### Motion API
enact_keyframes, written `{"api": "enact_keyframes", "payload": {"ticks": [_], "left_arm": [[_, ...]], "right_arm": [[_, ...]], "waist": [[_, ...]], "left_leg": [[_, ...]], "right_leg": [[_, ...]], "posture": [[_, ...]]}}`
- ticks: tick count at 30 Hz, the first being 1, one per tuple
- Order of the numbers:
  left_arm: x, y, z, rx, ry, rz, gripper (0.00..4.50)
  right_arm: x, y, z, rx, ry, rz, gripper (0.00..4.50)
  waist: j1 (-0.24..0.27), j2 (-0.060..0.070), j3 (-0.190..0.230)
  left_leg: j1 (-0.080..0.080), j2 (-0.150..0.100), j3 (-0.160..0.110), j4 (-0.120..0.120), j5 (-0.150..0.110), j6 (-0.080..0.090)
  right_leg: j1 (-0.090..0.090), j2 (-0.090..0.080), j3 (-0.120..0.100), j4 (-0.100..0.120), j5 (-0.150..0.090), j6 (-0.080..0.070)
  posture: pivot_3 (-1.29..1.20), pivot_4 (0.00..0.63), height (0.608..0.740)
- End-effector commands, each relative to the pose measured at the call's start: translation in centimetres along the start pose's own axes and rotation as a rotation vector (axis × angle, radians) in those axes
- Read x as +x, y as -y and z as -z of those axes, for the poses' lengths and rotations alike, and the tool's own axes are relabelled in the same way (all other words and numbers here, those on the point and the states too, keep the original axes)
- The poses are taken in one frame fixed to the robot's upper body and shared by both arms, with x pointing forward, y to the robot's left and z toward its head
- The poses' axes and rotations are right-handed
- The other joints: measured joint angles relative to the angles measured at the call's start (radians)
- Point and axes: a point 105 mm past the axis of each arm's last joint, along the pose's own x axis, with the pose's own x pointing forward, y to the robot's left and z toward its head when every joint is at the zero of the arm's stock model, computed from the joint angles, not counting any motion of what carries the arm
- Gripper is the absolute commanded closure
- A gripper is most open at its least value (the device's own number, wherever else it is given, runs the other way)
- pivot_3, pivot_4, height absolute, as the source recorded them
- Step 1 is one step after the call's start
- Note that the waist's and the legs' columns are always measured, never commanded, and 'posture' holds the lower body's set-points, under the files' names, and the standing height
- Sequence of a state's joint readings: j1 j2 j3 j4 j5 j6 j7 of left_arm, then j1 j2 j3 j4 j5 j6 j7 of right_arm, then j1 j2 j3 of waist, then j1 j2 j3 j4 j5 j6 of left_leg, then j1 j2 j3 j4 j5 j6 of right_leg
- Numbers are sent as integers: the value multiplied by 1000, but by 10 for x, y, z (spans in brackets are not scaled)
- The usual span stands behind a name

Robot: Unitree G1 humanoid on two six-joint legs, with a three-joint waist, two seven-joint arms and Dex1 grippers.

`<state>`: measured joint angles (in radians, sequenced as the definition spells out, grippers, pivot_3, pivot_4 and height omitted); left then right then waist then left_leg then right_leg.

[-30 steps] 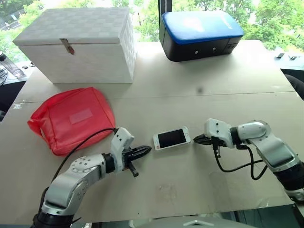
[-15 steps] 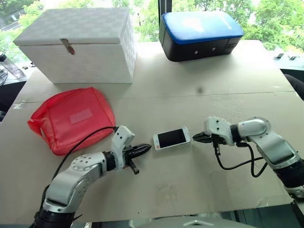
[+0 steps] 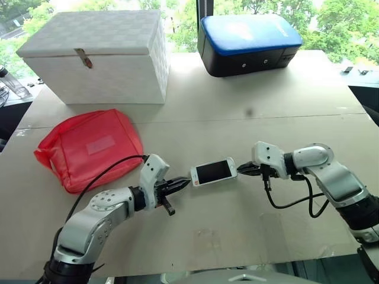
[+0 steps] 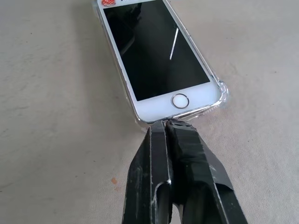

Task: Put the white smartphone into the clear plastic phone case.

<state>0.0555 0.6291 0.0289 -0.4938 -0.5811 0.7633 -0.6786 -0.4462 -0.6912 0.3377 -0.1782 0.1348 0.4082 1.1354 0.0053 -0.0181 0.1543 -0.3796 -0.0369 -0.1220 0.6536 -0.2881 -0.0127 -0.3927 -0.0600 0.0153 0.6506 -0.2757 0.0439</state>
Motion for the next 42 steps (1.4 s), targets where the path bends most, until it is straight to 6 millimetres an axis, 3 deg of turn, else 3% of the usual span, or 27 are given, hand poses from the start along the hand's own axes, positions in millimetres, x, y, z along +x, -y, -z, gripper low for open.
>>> {"api": "enact_keyframes", "payload": {"ticks": [1, 13, 24, 33, 42], "left_arm": [[0, 7, -7, 23, 20, 20, 4500], [1, 7, -4, 17, 11, 19, 4500], [-1, 0, 19, 14, -105, -30, 4500], [11, 3, 13, 43, -89, 3, 4500], [12, 3, 16, 53, -97, 12, 4500]], "right_arm": [[-2, 2, -12, -46, 30, -4, 4477], [5, -3, -14, -56, 30, -36, 4477], [-4, 5, -9, -52, 6, 3, 4477], [-1, 6, -8, -55, 0, 6, 4477], [8, 2, -14, -80, 14, -36, 4477]], "waist": [[-1, 0, 0], [-8, -1, -1], [-13, -2, -1], [-11, -2, -2], [-12, -2, -2]], "left_leg": [[0, 0, 0, 0, 0, 0], [0, 0, 1, 3, 0, 0], [0, 0, 1, 7, 0, 0], [1, -1, 1, 10, 0, 0], [1, -1, 1, 13, 0, 1]], "right_leg": [[-1, 0, 0, 1, 0, 0], [-1, 0, 0, 5, 0, 0], [-1, 0, 1, 8, 0, 0], [0, 0, 1, 10, 0, 0], [2, 0, 1, 11, 1, 2]], "posture": [[0, 150, 740], [0, 150, 740], [0, 150, 740], [0, 150, 740], [0, 150, 740]]}}
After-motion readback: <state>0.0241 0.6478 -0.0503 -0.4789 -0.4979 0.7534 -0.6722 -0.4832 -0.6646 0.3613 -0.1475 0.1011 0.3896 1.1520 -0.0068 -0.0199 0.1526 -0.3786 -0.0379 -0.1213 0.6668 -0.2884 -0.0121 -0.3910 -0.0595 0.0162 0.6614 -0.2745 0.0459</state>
